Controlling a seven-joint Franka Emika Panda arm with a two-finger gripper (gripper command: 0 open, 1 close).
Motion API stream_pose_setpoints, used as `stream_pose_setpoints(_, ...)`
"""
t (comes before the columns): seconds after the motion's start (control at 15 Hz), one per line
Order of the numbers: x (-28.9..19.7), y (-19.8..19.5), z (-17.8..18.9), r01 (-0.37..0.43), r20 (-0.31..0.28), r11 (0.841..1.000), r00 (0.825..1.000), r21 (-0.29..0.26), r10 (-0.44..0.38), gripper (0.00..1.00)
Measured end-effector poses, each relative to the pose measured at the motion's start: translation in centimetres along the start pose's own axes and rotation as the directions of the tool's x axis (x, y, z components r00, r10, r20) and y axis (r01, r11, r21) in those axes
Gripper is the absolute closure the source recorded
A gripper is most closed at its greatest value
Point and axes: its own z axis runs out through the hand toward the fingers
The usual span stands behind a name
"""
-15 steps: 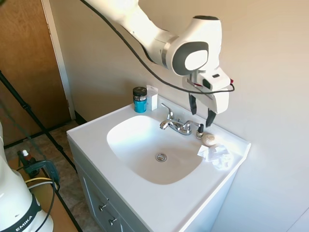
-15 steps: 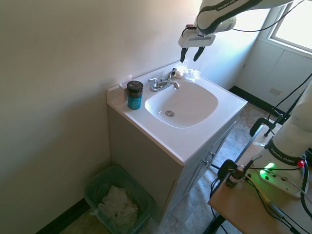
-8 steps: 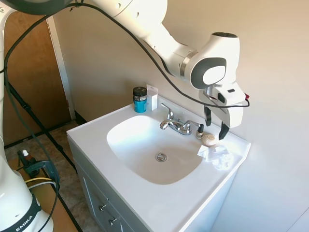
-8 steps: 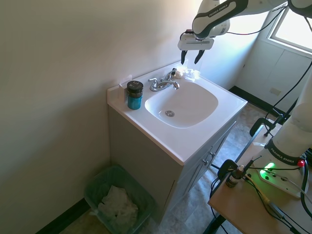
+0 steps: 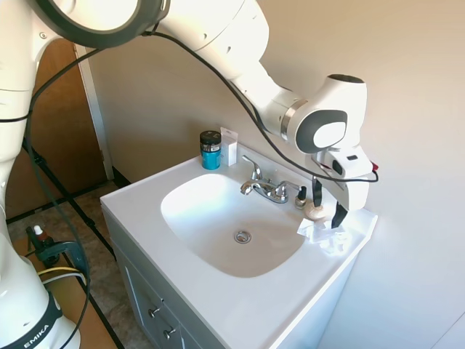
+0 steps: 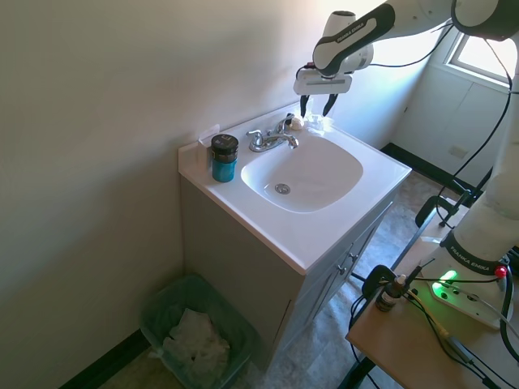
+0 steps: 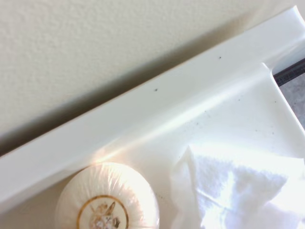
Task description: Throw the tissue in the trash bin
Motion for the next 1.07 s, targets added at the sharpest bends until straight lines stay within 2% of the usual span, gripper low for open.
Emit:
stream_pose_setpoints(0.13,0.4,0.1,0.9,-0.005,0.004,1.000,1.000,-0.020,0.005,0.00)
stream_pose_setpoints(0.2,0.5,0.1,1.2,-0.006,0.007,1.000,1.000,-0.031,0.007,1.00)
stream_pose_setpoints(0.67,0.8,-0.4,3.8,-0.016,0.024,0.998,1.000,-0.067,0.017,1.00)
stream_pose_setpoints(1.07,1.3,-0.6,4.0,-0.040,0.041,0.998,0.998,-0.054,0.042,1.00)
